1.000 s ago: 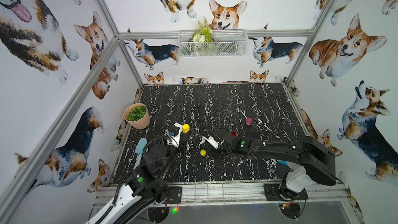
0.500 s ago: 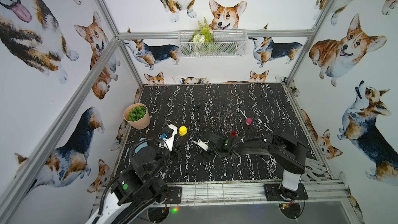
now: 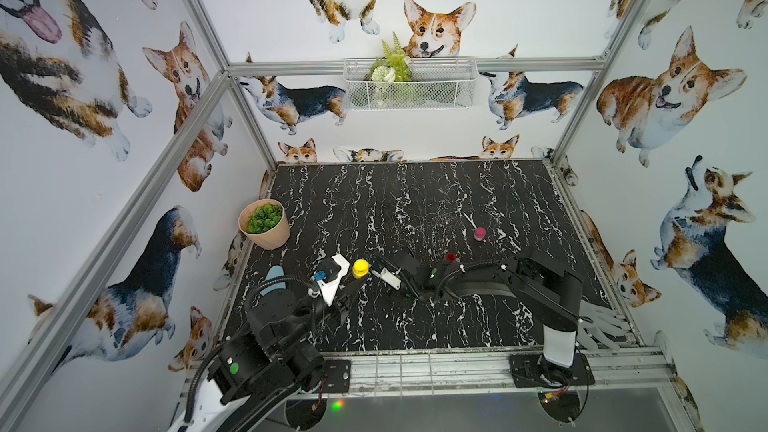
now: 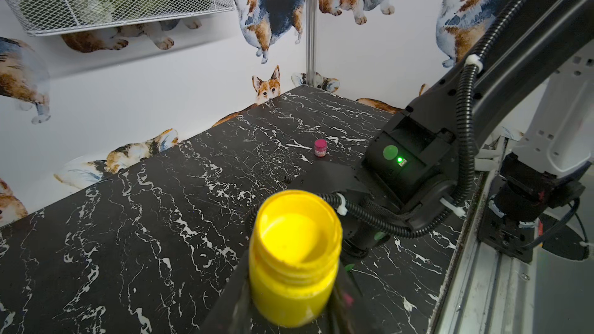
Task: Close the paint jar lid
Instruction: Pick up the lid from the center of the board.
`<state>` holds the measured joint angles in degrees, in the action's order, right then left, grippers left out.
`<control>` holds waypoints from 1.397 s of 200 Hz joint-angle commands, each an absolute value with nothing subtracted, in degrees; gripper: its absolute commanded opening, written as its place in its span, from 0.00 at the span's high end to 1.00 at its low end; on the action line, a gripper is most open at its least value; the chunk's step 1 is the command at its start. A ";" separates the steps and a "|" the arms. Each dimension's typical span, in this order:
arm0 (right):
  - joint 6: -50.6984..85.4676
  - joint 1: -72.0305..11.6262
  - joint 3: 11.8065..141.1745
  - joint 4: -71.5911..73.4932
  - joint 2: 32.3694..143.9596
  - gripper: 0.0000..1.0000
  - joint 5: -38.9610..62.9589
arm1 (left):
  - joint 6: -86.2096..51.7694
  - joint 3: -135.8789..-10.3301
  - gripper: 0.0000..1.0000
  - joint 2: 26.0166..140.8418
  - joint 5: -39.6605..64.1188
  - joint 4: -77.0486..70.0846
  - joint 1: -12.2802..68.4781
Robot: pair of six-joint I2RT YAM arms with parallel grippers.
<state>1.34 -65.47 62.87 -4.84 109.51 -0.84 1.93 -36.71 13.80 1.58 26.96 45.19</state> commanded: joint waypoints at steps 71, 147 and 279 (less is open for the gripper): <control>1.75 -65.48 62.71 -6.91 107.81 0.64 -1.61 | 3.30 -36.12 0.69 13.30 2.02 26.63 45.19; -4.44 -60.40 69.30 -23.27 93.56 0.67 6.25 | 4.61 -34.70 0.68 13.79 10.97 24.39 45.21; -13.43 -59.67 86.80 -39.11 82.13 0.67 24.83 | 5.47 -33.88 0.68 17.14 12.22 24.19 45.18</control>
<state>-10.70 -59.51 85.25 -37.19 82.04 19.66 4.40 -33.93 16.80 11.42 25.58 45.28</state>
